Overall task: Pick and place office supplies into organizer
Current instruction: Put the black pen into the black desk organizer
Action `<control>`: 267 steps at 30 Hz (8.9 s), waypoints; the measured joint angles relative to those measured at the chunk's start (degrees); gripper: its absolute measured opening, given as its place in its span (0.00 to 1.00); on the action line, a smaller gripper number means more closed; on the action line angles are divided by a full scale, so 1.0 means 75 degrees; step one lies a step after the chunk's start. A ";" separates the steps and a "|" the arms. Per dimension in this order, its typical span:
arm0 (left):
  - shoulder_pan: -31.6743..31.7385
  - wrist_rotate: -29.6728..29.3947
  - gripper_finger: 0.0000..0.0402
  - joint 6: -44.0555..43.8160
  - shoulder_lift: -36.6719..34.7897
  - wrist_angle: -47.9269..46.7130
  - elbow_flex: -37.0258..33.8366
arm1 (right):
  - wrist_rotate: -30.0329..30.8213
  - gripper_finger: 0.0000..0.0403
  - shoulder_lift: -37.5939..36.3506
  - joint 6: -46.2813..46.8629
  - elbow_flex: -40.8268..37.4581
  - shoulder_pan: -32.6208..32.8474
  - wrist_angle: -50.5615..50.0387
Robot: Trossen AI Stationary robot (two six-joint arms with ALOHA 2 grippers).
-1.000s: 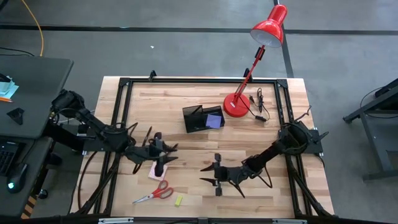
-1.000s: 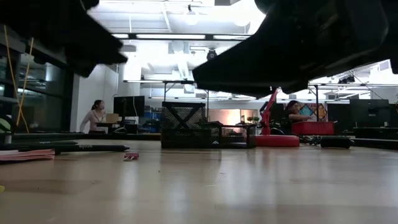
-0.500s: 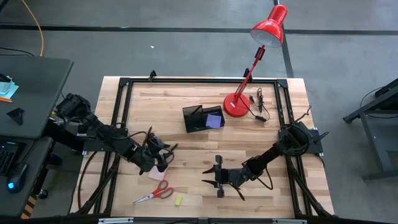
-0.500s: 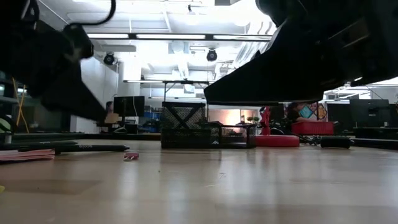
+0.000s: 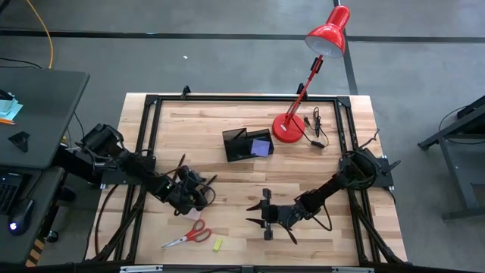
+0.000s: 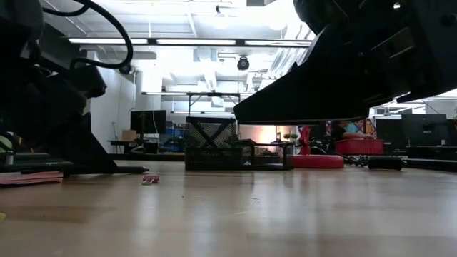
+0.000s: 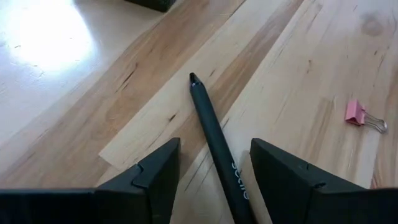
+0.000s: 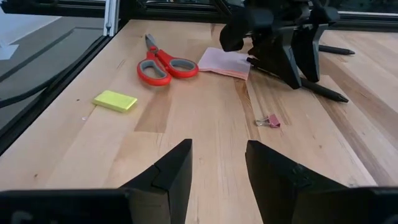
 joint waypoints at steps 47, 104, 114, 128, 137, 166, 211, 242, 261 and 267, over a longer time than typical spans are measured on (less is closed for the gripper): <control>0.0000 0.0419 0.12 0.1638 0.0004 0.0085 0.0907 | -0.2575 0.42 -0.0664 -0.0847 0.0058 -0.1825 -0.0696; 0.0006 0.0728 0.07 0.2776 -0.0012 0.1385 0.0973 | -0.4887 0.34 0.0512 -0.1531 0.2824 -0.3174 -0.4293; 0.0005 0.0794 0.03 0.2810 -0.0012 0.1408 0.0973 | -0.5159 0.22 0.0589 -0.1554 0.2821 -0.3197 -0.3806; 0.0000 0.0815 0.03 0.2796 -0.0012 0.1416 0.0973 | -0.5279 0.05 0.0589 -0.1593 0.2821 -0.3206 -0.3846; 0.0006 0.0689 0.33 0.2753 -0.0009 0.1240 0.0973 | -0.5127 0.03 0.0577 -0.1373 0.2812 -0.3200 -0.4294; -0.2970 -0.1381 0.49 0.8999 -0.0315 0.6887 0.0970 | -0.3632 0.04 0.0539 -0.2145 0.2795 -0.2071 -0.2357; -0.1030 0.2064 0.46 0.9891 -0.0307 1.0282 -0.0164 | -0.2860 0.05 0.0370 -0.3575 0.0117 -0.1196 0.5415; -0.0198 0.2561 0.35 0.8945 -0.0307 0.9612 0.0501 | -0.2711 0.05 0.0373 -0.3263 0.0119 -0.1349 0.5191; -0.0184 0.2590 0.11 0.8912 -0.0315 0.9643 0.0501 | -0.2741 0.15 0.0376 -0.3272 0.0119 -0.1343 0.5219; -0.0183 0.2542 0.06 0.8938 -0.0309 0.9581 0.0498 | -0.2466 0.25 0.0376 -0.3161 0.0047 -0.1332 0.5199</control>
